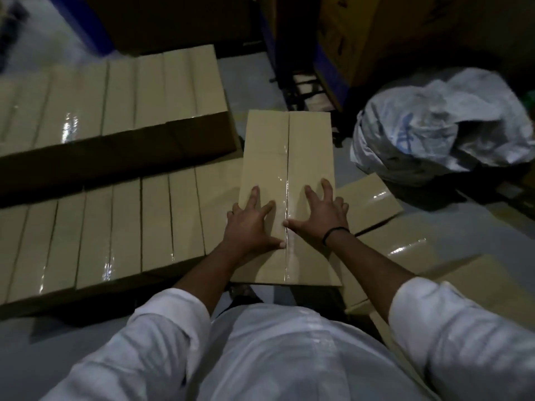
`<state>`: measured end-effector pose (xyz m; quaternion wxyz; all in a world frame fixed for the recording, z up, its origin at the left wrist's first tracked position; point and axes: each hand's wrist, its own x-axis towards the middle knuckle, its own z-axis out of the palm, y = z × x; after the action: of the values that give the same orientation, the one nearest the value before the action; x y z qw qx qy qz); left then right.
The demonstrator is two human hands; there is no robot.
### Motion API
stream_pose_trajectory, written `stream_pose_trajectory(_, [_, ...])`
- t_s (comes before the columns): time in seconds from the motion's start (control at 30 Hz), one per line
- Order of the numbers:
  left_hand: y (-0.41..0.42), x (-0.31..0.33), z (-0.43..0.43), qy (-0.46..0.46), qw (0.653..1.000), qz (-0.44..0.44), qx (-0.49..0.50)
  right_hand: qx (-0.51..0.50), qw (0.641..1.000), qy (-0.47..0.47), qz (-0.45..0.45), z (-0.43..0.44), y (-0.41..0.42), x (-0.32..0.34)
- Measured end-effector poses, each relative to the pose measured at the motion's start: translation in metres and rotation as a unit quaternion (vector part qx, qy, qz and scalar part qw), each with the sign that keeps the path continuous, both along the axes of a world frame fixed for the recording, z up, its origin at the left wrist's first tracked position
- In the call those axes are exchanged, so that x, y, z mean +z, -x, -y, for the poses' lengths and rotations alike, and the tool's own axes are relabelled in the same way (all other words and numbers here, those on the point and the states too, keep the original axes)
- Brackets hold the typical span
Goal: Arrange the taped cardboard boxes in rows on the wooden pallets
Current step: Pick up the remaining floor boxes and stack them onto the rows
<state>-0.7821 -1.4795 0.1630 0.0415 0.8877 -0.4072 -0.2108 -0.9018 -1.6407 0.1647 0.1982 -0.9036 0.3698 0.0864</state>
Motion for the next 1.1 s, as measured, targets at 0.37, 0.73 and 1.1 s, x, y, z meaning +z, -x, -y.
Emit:
stream_pose_trajectory(0.37, [-0.098, -0.012, -0.087, 0.003, 0.996, -0.015, 0.090, 0.116, 0.993, 0.019, -0.026, -0.058, -0.137, -0.012])
stream_pose_trajectory(0.73, [-0.197, -0.071, -0.125, -0.020, 0.992, -0.053, 0.111, 0.151, 0.986, 0.005, -0.067, -0.086, -0.243, -0.054])
stream_pose_trajectory(1.1, [-0.240, -0.119, -0.121, -0.050, 0.985, -0.091, 0.135, 0.149, 0.984, -0.016, -0.093, -0.085, -0.287, -0.123])
